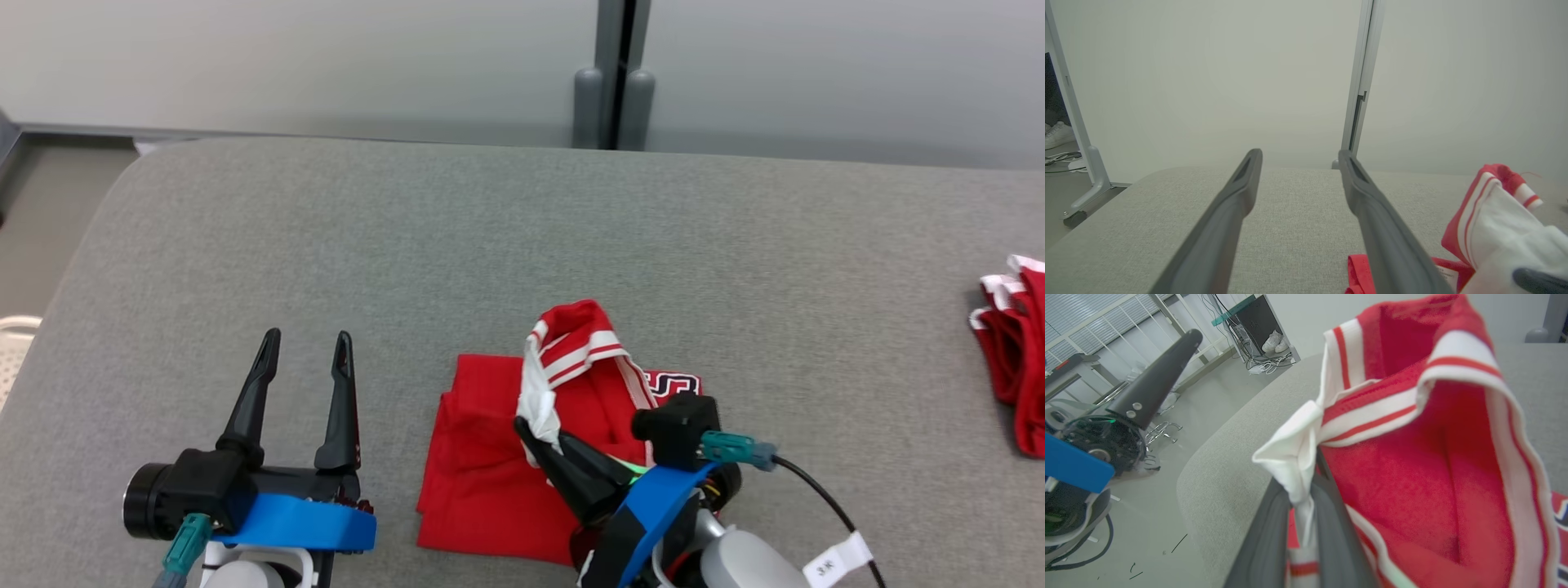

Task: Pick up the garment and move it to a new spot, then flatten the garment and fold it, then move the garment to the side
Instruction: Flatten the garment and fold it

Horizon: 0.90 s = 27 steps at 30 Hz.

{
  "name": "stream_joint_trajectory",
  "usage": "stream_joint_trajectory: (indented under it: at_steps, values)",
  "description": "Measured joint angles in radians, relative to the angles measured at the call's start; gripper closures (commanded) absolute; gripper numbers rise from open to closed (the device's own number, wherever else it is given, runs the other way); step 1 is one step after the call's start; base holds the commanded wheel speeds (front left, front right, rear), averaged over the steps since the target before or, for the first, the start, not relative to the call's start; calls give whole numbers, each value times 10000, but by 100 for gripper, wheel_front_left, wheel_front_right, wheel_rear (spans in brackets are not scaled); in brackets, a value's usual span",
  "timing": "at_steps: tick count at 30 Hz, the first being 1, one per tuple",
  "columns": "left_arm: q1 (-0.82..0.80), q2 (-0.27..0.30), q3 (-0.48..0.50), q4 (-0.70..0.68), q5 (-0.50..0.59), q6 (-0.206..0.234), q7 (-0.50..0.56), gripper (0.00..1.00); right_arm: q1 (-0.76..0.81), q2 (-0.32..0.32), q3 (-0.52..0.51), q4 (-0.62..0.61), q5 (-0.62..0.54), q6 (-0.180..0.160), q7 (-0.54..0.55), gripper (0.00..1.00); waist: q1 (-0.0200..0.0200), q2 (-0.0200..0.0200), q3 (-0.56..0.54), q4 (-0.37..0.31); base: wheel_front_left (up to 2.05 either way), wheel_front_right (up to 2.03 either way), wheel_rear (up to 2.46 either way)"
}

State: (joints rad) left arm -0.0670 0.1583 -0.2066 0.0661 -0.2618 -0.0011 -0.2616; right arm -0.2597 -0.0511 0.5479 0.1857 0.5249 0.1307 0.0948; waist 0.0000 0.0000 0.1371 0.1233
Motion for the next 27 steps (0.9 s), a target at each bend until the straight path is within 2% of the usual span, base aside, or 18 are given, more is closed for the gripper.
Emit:
stream_joint_trajectory:
  at_steps: [7, 8, 9, 14, 19, 22, 27]
  values:
    - [-387, -167, -31, 205, 73, -173, 0, 0, -1215, 0, 1160, 2079, 949, 0, -1231, 100, 0, 0, 483, 515, 0, 0, 0]
    - [-415, -182, -23, 221, 82, -174, -2, 0, -1404, 4, 1327, 2334, 1041, 0, -1323, 75, 0, 0, 555, 547, 0, 0, 0]
    - [-431, -194, 0, 238, 84, -178, 0, 0, -1552, 4, 1482, 2500, 1139, 0, -1490, 0, 1, 0, 614, 567, 0, 0, 0]
    - [-440, -238, 127, 284, 155, -253, 0, 0, -2287, 0, 2075, 2732, 1350, -2, -2546, 0, 0, 1, 754, 435, 0, 0, 0]
    - [-426, -244, 251, 307, 247, -263, 0, 0, -2624, 21, 2224, 2054, 1022, 0, -3275, 0, 1, 1, 732, 160, 0, 0, 0]
    - [-353, -240, 337, 324, 259, -263, 0, 0, -2598, -27, 1386, 1595, 328, 0, -3442, 0, 0, 0, 652, -39, 0, 0, 0]
    - [-174, -196, 451, 332, 347, -255, 0, 0, -1573, -782, -897, 675, -800, 0, -3519, 0, 0, 0, 463, -392, 0, 0, 0]
